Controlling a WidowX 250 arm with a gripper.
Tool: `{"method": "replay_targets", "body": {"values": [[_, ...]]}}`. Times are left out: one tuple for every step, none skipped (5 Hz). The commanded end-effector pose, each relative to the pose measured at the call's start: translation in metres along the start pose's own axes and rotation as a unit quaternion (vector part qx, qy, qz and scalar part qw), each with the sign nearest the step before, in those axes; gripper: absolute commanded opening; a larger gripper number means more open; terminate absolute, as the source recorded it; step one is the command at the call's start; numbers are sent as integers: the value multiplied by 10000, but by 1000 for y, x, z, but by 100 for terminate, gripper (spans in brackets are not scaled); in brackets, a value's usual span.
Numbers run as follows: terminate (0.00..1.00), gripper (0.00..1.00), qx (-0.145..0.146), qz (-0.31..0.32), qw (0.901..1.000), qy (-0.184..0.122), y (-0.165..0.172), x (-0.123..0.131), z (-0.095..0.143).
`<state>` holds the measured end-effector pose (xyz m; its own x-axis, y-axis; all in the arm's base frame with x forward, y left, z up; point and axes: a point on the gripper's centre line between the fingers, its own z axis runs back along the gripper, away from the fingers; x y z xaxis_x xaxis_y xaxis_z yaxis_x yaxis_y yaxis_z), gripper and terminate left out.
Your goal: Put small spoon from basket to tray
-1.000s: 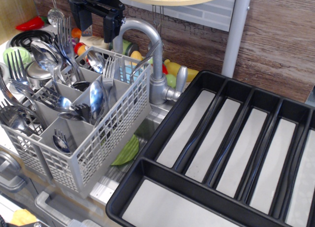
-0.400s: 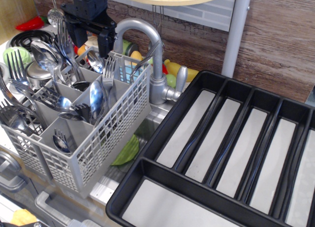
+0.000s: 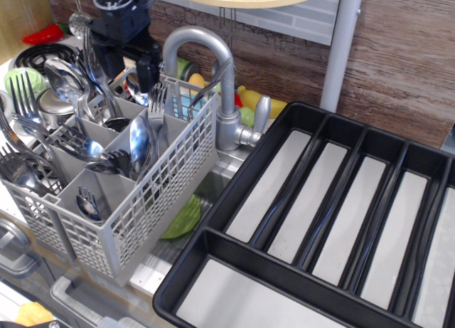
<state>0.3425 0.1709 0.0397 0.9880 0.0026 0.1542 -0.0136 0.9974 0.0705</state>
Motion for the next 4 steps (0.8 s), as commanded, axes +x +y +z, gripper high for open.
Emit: {"method": "replay_targets", "body": {"values": [[0, 100, 10, -154, 9992, -379, 9, 8, 0], [0, 0, -142, -18, 9989, -442, 5, 11, 0], [0, 0, -646, 25, 9973, -349, 2, 20, 5], [0, 0, -1024, 177, 9944, -178, -1, 25, 13]]}}
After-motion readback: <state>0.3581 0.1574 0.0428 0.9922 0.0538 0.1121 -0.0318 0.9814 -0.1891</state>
